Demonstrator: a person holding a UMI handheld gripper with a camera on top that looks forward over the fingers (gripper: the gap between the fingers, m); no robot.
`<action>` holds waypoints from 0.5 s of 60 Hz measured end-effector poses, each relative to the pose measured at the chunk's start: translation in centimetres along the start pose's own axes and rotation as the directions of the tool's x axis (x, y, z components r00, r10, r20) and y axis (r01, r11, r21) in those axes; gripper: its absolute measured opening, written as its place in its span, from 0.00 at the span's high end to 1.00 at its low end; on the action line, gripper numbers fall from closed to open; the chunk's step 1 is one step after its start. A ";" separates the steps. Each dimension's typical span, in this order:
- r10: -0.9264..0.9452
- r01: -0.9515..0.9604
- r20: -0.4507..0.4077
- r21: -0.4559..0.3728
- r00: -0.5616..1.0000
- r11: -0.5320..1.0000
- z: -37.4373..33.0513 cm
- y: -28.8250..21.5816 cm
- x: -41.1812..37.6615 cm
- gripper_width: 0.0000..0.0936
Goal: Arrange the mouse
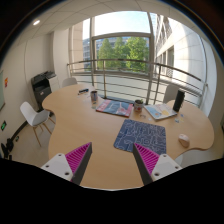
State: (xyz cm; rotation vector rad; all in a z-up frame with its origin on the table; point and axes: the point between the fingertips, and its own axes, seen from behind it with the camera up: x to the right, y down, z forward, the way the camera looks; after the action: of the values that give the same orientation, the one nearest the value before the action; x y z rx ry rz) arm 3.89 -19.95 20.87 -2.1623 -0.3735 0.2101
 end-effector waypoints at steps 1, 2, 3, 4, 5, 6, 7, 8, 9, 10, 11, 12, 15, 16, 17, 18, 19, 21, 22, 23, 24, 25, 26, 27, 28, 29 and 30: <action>0.005 -0.005 -0.005 -0.005 1.000 1.000 0.0 0.2 0.2 0.11; 0.012 -0.012 -0.010 -0.008 1.000 1.000 -0.3 0.6 0.5 0.11; 0.018 -0.018 -0.015 -0.014 1.000 1.000 -0.3 0.8 0.8 0.11; 0.025 -0.025 -0.021 -0.020 0.999 0.999 -0.4 1.1 1.1 0.11; 0.032 -0.032 -0.028 -0.027 0.999 0.999 -0.4 1.4 1.5 0.11; 0.038 -0.040 -0.034 -0.034 0.999 0.999 -0.5 1.7 1.9 0.10; 0.044 -0.046 -0.040 -0.040 0.998 0.998 -0.4 2.1 2.5 0.10; 0.049 -0.051 -0.045 -0.047 0.998 0.998 -0.4 2.5 3.1 0.11; 0.053 -0.056 -0.052 -0.053 0.997 0.997 -0.1 3.0 3.5 0.11; 0.057 -0.060 -0.059 -0.058 0.997 0.996 0.1 3.6 5.4 0.10; 0.061 -0.065 -0.066 -0.064 0.996 0.996 0.3 4.1 6.5 0.10; 0.063 -0.069 -0.075 -0.070 0.995 0.995 0.5 4.7 7.7 0.10; 0.065 -0.075 -0.103 -0.091 0.993 0.993 1.4 6.5 11.3 0.10; 0.065 -0.076 -0.114 -0.097 0.991 0.992 1.7 7.0 12.6 0.11; 0.066 -0.078 -0.125 -0.101 0.990 0.992 2.0 7.6 13.9 0.10; 0.066 -0.081 -0.138 -0.107 0.988 0.991 2.3 8.1 15.3 0.10; 0.066 -0.083 -0.150 -0.112 0.986 0.990 2.6 8.7 16.7 0.10; 0.067 -0.089 -0.174 -0.121 0.982 0.989 3.2 9.8 19.4 0.10; 0.068 -0.092 -0.186 -0.124 0.980 0.988 3.6 10.2 20.7 0.10; 0.070 -0.096 -0.198 -0.125 0.978 0.988 3.9 10.6 22.1 0.11; 0.071 -0.099 -0.210 -0.124 0.975 0.987 4.3 10.9 23.4 0.11; 0.072 -0.101 -0.223 -0.122 0.972 0.987 4.7 11.3 24.8 0.10; 0.072 -0.103 -0.237 -0.122 0.969 0.987 5.1 11.6 26.3 0.10; 0.071 -0.105 -0.252 -0.122 0.965 0.987 5.5 11.8 27.7 0.10; 0.070 -0.106 -0.267 -0.125 0.961 0.987 5.9 12.1 29.1 0.10; 0.068 -0.107 -0.281 -0.127 0.957 0.986 6.4 12.4 30.4 0.10; 0.066 -0.108 -0.295 -0.126 0.953 0.986 6.8 12.6 31.9 0.10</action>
State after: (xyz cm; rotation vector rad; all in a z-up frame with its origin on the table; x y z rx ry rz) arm 34.27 -10.79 6.25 -2.3094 -0.1270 -0.0894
